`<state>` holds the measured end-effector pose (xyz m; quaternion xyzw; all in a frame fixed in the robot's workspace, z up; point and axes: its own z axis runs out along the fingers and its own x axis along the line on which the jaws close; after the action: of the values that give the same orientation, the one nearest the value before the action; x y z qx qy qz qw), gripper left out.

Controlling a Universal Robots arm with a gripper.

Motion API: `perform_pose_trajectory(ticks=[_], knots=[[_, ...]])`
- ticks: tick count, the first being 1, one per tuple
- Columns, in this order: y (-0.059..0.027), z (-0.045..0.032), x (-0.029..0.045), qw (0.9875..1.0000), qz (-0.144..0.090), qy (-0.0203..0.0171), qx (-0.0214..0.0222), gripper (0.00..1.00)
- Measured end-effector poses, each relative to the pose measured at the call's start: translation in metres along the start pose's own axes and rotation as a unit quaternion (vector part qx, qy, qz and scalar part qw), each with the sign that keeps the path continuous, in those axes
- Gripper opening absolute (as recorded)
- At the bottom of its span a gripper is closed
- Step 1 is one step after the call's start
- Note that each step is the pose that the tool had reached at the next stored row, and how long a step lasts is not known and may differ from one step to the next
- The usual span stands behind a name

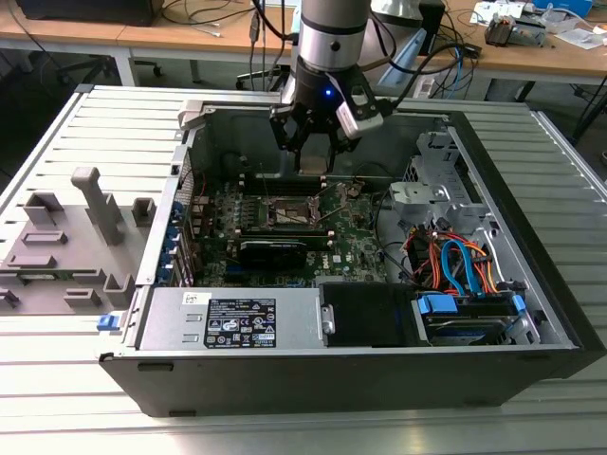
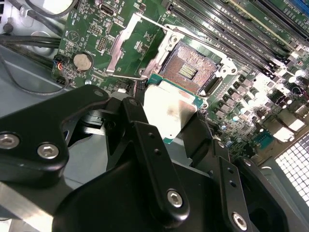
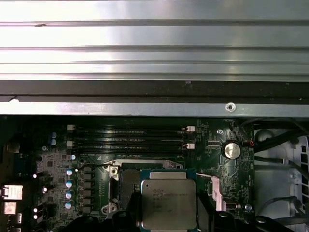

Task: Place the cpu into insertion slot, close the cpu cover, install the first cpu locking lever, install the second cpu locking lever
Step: 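Place the cpu into insertion slot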

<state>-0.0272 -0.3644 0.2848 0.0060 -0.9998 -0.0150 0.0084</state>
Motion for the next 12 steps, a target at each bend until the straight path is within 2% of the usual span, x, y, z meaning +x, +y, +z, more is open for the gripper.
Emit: perform_pose_trajectory(ticks=[3,12], knots=[[-0.0034,0.0002,0.0008,1.0000,0.000,0.0000,-0.0018,0.55],[-0.0098,0.0015,0.0047,1.0000,0.000,0.0000,-0.0019,0.55]])
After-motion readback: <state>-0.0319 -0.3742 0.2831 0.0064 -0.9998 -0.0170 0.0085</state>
